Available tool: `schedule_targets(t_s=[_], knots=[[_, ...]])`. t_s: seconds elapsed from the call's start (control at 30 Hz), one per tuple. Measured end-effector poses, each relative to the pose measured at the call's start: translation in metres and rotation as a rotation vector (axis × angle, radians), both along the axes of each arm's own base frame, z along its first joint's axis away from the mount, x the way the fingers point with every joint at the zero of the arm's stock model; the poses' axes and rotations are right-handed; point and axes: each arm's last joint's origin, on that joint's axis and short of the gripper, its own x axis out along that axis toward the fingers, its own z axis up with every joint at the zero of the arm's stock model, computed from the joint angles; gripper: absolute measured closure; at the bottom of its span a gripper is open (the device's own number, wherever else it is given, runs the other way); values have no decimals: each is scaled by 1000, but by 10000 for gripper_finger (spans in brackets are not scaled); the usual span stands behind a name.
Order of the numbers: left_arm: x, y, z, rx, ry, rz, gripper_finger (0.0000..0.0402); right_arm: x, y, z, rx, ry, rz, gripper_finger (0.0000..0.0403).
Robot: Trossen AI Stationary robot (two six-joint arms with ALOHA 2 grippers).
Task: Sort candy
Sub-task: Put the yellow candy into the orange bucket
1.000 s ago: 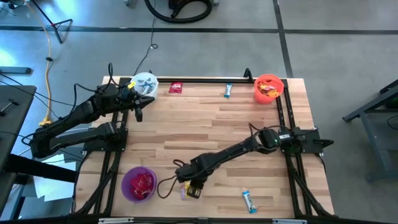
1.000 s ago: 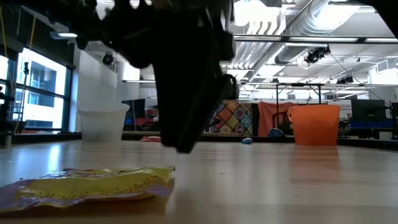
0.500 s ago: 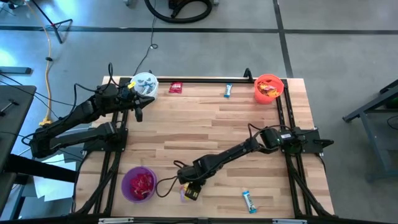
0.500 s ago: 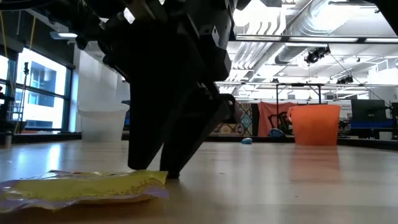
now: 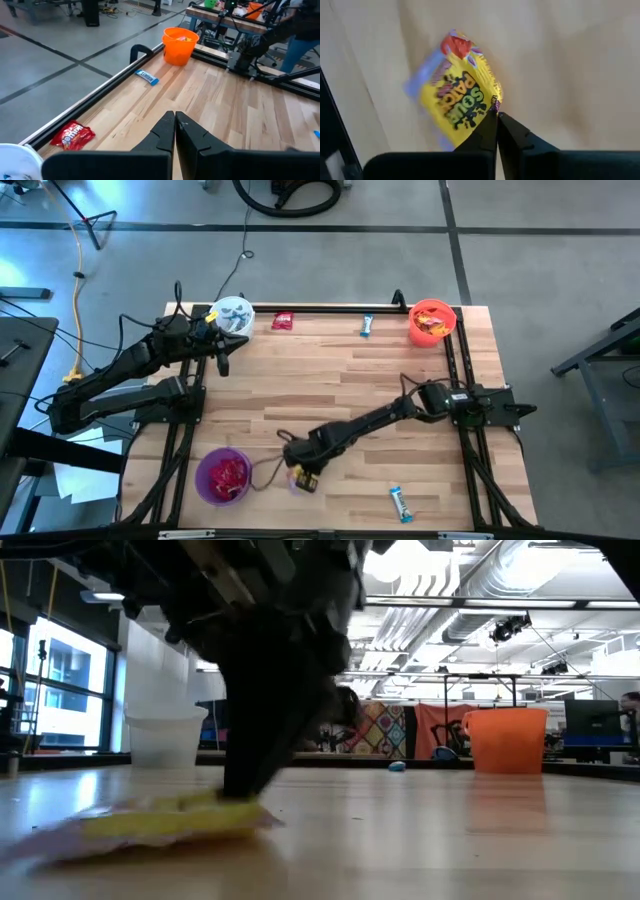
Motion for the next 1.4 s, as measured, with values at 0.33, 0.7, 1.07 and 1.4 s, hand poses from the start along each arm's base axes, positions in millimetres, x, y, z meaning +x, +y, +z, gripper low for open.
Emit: schedule_targets(t_s=[0.33, 0.7, 1.07, 1.4], knots=[[0, -1, 0, 3, 0, -23, 401, -21, -82, 89, -163, -15, -152, 402], [2, -2, 0, -27, -10, -98, 401, -108, -218, 191, -388, 79, -441, 403], [7, 1, -4, -63, 10, -81, 401, -233, -321, 245, -550, 196, -760, 403], [34, 17, -16, -123, 72, -43, 401, -306, -358, 173, -489, 270, -954, 403]])
